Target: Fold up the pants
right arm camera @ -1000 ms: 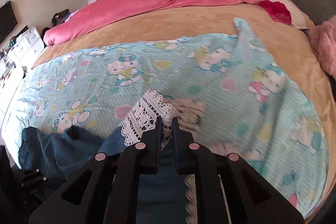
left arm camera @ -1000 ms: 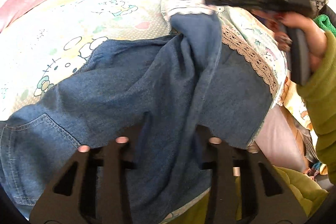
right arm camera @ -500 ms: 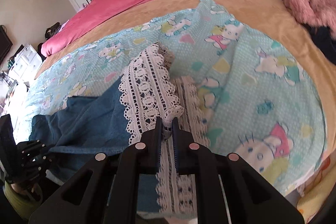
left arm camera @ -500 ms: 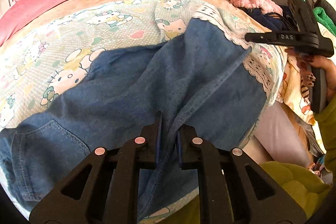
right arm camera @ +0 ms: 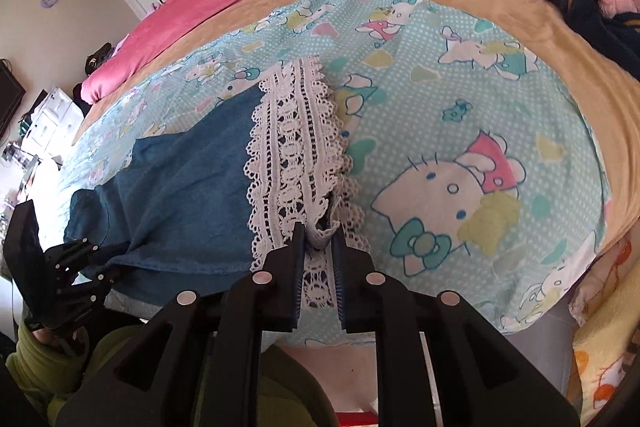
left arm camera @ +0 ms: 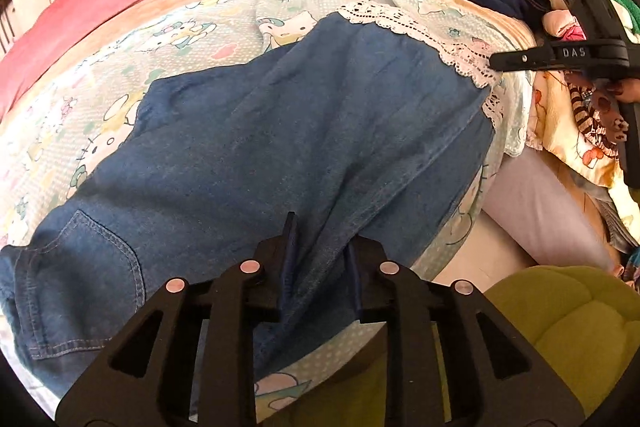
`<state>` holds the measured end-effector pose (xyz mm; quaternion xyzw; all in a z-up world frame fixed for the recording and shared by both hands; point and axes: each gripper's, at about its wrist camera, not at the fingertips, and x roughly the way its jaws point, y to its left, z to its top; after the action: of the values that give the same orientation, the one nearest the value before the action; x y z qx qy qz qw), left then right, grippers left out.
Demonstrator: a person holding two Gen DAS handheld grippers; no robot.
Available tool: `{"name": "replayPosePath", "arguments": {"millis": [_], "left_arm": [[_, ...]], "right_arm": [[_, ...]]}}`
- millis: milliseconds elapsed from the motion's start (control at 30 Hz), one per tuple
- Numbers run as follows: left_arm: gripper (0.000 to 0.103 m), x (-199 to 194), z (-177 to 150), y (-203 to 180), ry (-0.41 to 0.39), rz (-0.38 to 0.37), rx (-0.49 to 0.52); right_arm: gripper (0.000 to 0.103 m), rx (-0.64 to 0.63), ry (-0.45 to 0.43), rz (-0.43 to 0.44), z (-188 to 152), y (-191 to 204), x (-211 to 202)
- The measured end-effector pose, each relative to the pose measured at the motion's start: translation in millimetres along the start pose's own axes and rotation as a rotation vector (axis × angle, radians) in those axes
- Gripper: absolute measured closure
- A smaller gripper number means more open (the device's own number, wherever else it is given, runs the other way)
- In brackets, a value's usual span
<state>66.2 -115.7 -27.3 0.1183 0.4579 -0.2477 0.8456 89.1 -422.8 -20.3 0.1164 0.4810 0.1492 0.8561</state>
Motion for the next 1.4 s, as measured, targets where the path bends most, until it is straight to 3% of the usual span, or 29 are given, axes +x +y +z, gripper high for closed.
{"name": "replayPosePath", "arguments": {"millis": [167,367,533,633,700,833,967,1033,1267,1400], "left_arm": [[0.098,-4,-1,1,0.000,0.026,0.006],[0.099,-11,-10,0,0.004,0.000,0.022],[0.097,-1,-19,-6,0.030,-0.005,0.048],[0.083,-3,-22,-11,0.031,-0.039,0.067],[0.074,-7,-23,-15,0.027,-0.064,0.084],[0.072,-15,-20,-21,-0.001,-0.098,0.095],[0.053,-26,-9,-14,-0.044,-0.117,0.062],[0.049,-30,0,-4,-0.064,-0.112,0.030],[0.041,-20,49,53,-0.077,-0.017,-0.112],[0.041,4,73,92,-0.028,0.001,-0.185]], "right_arm": [[0.094,-0.002,0.017,0.030,-3,-1,4],[0.094,-0.045,0.059,0.026,-18,-6,-9],[0.088,-0.023,0.126,0.002,-32,-16,13],[0.063,0.021,0.143,-0.027,-27,-24,12],[0.063,0.039,0.094,-0.027,-18,-29,-1],[0.063,0.015,-0.015,-0.057,1,-31,-20],[0.063,-0.009,-0.056,-0.038,23,-27,-10],[0.063,-0.041,-0.072,-0.020,37,-21,-1],[0.059,-0.124,-0.062,0.029,92,-8,41],[0.059,-0.153,-0.018,0.048,114,-2,70]]}}
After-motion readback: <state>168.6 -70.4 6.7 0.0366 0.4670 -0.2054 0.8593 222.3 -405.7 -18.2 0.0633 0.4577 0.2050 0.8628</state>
